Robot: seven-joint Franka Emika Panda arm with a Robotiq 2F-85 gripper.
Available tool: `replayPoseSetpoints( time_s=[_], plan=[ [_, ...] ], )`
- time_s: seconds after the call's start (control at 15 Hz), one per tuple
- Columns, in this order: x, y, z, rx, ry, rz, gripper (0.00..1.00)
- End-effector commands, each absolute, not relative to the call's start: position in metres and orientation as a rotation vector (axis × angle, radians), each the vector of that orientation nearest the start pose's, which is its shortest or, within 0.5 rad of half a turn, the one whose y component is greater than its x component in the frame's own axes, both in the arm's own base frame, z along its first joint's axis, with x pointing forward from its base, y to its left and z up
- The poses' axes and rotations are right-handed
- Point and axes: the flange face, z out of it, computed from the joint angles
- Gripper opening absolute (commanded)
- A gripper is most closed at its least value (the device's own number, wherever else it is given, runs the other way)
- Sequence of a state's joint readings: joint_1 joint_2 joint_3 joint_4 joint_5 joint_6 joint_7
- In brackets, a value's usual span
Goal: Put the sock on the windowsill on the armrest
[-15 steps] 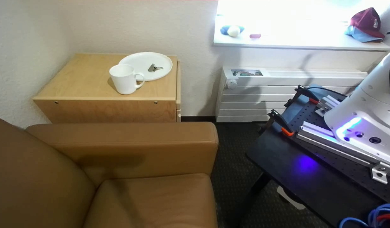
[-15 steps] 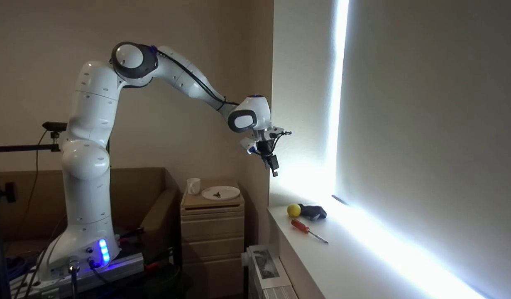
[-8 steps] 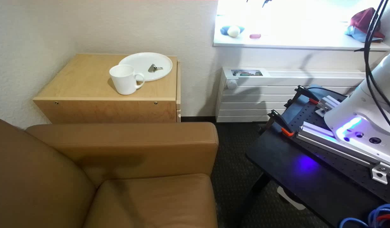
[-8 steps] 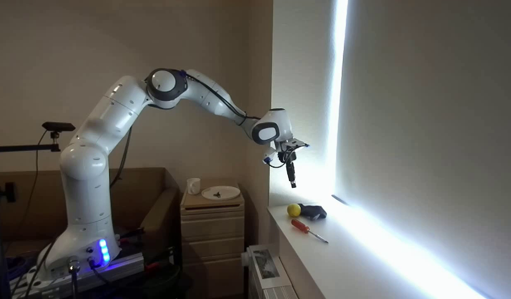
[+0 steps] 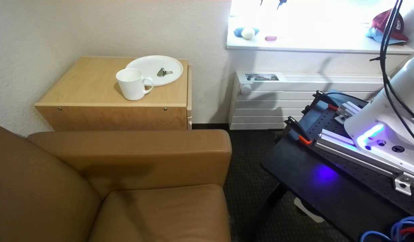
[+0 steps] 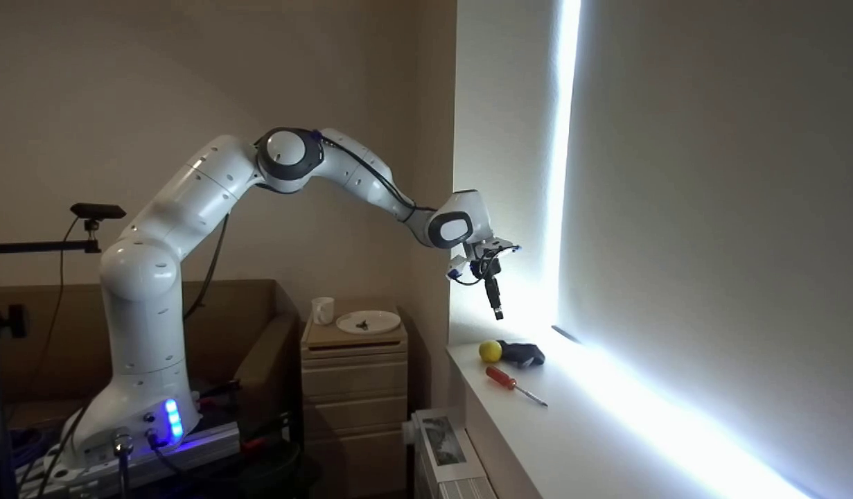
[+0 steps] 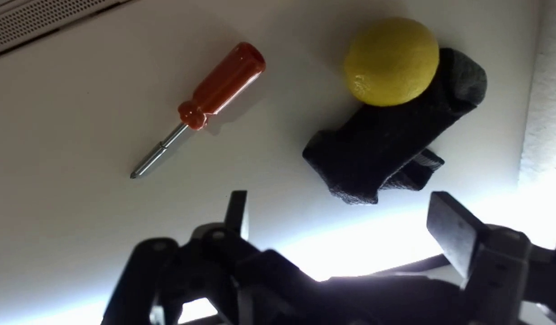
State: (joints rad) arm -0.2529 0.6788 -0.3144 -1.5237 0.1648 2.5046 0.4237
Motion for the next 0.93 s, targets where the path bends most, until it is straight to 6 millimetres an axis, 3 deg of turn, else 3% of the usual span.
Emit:
replayPoseSetpoints(
  time_s=[0.0, 0.07, 0.27, 0.47, 0.67, 0.73, 0.87],
  plan=[
    [0.674, -0.341, 0.267, -2.681, 1.778, -0.57, 1.0],
    [0.68, -0.336, 0.256, -2.627, 1.857, -0.493, 1.0],
    [0.704, -0.336, 0.233, -2.415, 2.058, -0.549, 1.0],
    [0.718, -0.361, 0.245, -2.201, 2.192, -0.646, 1.0],
    [0.724, -0.39, 0.258, -2.113, 2.276, -0.708, 1.0],
    [0.717, -0.372, 0.255, -2.154, 2.232, -0.706, 1.0],
    [0.716, -0.381, 0.258, -2.14, 2.245, -0.715, 1.0]
  ],
)
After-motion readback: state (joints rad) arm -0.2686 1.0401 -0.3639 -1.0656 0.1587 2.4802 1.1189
